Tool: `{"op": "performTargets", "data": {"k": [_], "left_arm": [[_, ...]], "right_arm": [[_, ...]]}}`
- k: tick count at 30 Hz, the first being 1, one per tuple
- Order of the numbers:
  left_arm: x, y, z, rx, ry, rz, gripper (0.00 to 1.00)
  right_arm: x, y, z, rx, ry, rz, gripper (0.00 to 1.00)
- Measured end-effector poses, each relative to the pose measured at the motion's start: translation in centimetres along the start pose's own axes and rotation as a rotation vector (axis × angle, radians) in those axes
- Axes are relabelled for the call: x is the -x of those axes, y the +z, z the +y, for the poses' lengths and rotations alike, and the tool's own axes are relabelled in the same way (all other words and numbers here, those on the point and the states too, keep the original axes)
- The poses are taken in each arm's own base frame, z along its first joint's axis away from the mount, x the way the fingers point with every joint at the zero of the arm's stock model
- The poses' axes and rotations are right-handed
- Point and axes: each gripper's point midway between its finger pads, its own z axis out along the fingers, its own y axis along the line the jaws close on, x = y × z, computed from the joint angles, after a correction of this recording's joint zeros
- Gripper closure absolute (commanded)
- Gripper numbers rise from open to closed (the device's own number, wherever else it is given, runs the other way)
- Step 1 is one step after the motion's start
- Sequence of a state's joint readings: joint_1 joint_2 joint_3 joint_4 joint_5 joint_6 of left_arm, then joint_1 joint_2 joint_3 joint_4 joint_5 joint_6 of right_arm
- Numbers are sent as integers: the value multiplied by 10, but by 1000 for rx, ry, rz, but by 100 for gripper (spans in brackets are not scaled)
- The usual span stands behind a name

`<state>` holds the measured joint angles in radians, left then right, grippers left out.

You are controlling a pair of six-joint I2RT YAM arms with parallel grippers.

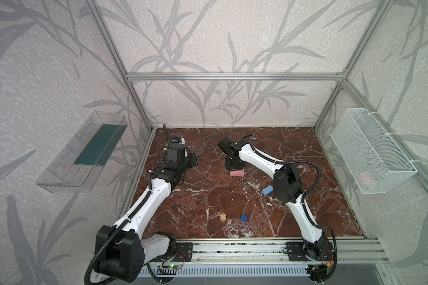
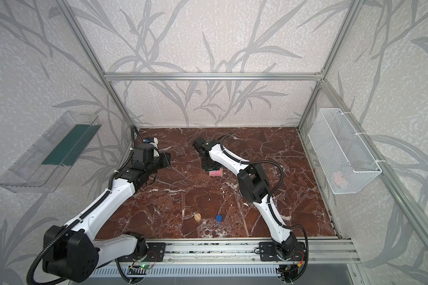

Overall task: Build the wood block tower
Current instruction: 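Lower the light-blue cube with the right gripper toward the pink blocks, then open the right gripper to release the light-blue cube beside the pink blocks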

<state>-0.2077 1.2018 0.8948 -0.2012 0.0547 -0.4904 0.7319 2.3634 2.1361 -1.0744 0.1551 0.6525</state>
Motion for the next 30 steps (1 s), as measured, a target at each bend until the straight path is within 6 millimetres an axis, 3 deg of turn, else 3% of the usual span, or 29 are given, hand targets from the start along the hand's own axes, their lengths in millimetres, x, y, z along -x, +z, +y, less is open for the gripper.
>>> {"op": "performTargets", "data": {"k": [13,26,30], "left_arm": [[0,0,0,0,0,0,72],[0,0,0,0,0,0,72],[0,0,0,0,0,0,72]], "right_arm": [[0,0,0,0,0,0,55],[0,-1,0,0,2,-2,31],[1,-9,-1,11,6,-15,20]]}}
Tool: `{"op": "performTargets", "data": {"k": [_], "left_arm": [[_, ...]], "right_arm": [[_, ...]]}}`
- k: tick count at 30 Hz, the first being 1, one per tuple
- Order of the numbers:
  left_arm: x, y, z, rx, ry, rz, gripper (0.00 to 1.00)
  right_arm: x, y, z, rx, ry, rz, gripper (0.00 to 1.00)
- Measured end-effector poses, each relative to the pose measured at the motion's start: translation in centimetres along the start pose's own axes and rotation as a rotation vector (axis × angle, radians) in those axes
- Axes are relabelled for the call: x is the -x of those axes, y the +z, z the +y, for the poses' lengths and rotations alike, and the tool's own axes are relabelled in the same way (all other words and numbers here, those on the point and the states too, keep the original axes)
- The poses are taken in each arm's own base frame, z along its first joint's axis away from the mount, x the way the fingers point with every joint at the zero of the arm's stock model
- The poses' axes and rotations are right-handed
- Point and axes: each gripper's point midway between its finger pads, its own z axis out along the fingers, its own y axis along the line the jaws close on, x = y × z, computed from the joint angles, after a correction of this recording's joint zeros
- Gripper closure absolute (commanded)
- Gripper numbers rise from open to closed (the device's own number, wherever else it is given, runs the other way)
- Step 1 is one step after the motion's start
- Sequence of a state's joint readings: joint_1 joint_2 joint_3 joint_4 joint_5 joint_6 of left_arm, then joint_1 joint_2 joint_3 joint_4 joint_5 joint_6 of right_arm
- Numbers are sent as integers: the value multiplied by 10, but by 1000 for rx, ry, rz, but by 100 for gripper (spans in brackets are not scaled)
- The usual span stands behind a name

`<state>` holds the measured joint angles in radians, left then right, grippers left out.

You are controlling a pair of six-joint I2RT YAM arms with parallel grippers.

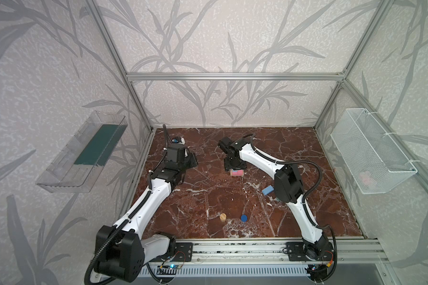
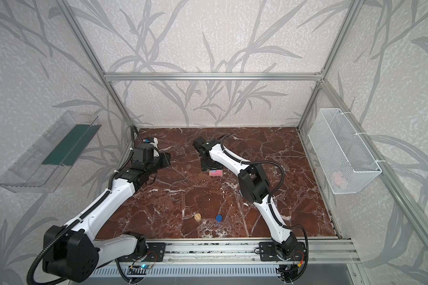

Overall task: Build the wood block tower
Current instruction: 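Open the right gripper to release the light-blue cube beside the pink blocks, then move the right gripper nearer the robot over the teal cube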

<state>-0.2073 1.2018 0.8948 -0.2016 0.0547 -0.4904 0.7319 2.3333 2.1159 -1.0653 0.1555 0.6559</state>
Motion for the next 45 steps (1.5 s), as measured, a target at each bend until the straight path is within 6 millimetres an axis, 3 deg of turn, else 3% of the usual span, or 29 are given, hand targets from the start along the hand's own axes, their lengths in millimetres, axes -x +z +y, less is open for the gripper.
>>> {"op": "performTargets", "data": {"k": [4,9,15,21,26,33,40,45], "left_arm": [[0,0,0,-2,-1,1,72],[-1,0,-1,-8,-3,6,72],[-4,3,-2,-11,-7,20,72],[-7,6,-2,-13,-12,31,73],[-9,8,-1,-11,-18,40,74],[-16,14,0,-13,-25,69,75],[-17,14,-1,-18,-26,74,75],[-17,14,-1,-18,-26,75,75]], "right_arm": [[-1,-22,-4,35,7,-32,13],[-6,-66,-15,107,24,-102,11],[-16,-102,-61,139,58,-183,18],[-51,-89,-126,82,116,-169,29],[-82,-69,-167,29,159,-120,39],[-109,-51,-184,-11,134,-60,43],[-117,-43,-202,-49,106,-19,42],[-142,-27,-212,-75,93,48,40]]}}
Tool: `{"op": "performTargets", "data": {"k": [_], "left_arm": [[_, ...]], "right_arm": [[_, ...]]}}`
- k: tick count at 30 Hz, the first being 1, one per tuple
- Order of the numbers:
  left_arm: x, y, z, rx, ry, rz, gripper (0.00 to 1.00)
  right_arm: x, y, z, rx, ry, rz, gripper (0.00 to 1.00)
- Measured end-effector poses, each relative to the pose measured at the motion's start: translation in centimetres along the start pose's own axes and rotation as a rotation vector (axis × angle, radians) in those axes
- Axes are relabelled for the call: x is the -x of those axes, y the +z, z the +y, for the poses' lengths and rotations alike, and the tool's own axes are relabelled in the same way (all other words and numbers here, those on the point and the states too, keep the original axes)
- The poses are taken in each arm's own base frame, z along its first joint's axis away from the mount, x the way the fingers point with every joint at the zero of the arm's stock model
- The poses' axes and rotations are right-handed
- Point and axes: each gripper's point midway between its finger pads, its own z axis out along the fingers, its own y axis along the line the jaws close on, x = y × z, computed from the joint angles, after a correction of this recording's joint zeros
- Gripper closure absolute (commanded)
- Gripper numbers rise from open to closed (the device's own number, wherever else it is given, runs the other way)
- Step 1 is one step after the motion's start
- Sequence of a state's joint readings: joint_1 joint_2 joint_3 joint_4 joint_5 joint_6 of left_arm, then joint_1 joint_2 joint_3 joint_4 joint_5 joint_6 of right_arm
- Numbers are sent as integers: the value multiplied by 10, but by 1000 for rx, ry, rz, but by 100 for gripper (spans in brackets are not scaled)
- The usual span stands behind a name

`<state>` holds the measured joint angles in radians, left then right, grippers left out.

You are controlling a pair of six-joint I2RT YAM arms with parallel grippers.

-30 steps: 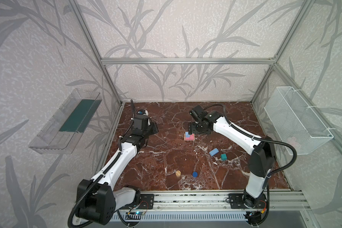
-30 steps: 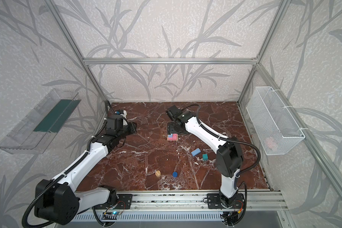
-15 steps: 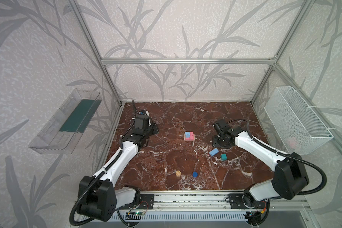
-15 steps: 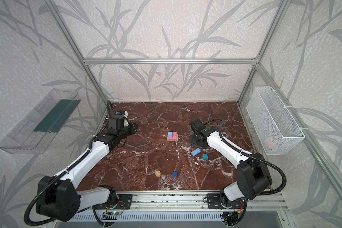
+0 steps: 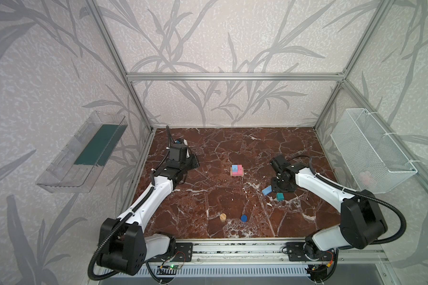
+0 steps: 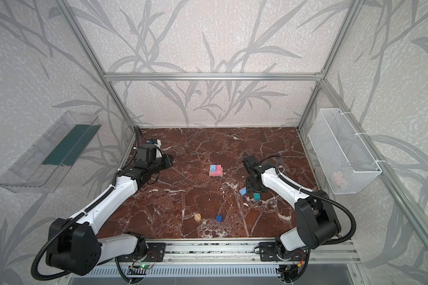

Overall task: Build the wood block tower
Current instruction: 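Move the right gripper nearer the robot over the teal cube, then lower the right gripper onto the teal cube, grasp and lift it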

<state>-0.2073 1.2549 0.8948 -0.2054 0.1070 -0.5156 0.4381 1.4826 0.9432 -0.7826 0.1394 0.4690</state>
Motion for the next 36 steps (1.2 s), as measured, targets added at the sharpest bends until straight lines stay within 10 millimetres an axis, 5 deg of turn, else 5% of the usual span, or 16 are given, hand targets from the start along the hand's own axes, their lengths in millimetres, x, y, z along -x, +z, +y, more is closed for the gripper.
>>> {"op": "performTargets", "data": {"k": [5,15,36], "left_arm": [[0,1,0,0,0,2,76],[-2,2,1,3,0,8,76],[-3,3,2,6,-1,13,76]], "right_arm": [[-15,10,-7,-9,-3,48,37],[-11,16,-5,7,-3,42,42],[-15,31,-1,36,5,88,66]]}}
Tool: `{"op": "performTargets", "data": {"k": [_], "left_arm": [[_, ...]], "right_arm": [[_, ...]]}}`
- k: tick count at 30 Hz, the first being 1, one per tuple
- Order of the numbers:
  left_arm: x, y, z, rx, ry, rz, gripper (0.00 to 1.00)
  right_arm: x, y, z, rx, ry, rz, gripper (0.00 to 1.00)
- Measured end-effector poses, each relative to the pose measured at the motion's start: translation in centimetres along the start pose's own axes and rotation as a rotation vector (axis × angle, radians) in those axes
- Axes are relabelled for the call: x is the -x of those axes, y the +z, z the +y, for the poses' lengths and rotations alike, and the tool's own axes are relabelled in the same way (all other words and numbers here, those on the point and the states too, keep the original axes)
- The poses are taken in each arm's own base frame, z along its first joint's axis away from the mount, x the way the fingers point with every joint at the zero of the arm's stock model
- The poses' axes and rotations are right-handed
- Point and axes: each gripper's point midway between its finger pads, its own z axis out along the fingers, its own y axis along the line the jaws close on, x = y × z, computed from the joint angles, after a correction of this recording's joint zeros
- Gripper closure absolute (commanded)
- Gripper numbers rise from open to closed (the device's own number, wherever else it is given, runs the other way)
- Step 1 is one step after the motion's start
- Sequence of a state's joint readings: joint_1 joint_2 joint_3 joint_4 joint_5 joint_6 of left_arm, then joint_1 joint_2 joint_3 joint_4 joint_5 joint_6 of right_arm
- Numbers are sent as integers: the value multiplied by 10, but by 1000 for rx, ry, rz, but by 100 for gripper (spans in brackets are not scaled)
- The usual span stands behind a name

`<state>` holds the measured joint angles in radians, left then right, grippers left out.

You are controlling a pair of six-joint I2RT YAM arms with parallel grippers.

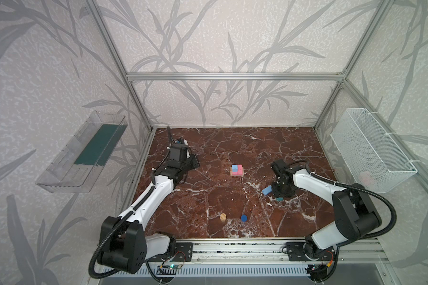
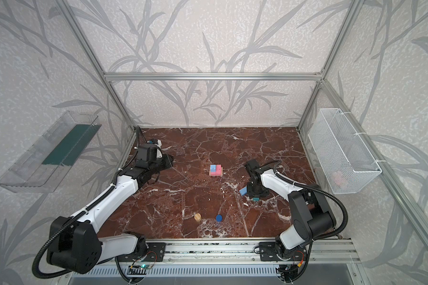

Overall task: Build the wood block tower
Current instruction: 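Lower the right gripper onto the teal cube, grasp and lift it, then carry the teal cube with the right gripper over the pink blocks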

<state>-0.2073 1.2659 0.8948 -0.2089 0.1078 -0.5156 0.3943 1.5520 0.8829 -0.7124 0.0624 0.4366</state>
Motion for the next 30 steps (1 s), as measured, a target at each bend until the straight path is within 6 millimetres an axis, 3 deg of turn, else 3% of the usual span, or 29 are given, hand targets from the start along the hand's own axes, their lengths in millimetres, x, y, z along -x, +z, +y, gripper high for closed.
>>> {"op": "performTargets", "data": {"k": [4,11,18,24,30], "left_arm": [[0,1,0,0,0,2,76],[-1,2,1,2,0,5,76],[-6,7,1,1,-1,25,76],[-7,9,-5,-34,-8,35,77],[-5,9,-11,-68,-18,33,77]], "right_arm": [[0,0,1,4,3,1,76],[-2,-3,1,4,7,15,82],[10,-34,7,52,15,-52,85],[31,-63,26,120,8,-127,85],[61,-85,61,176,-37,-184,86]]}}
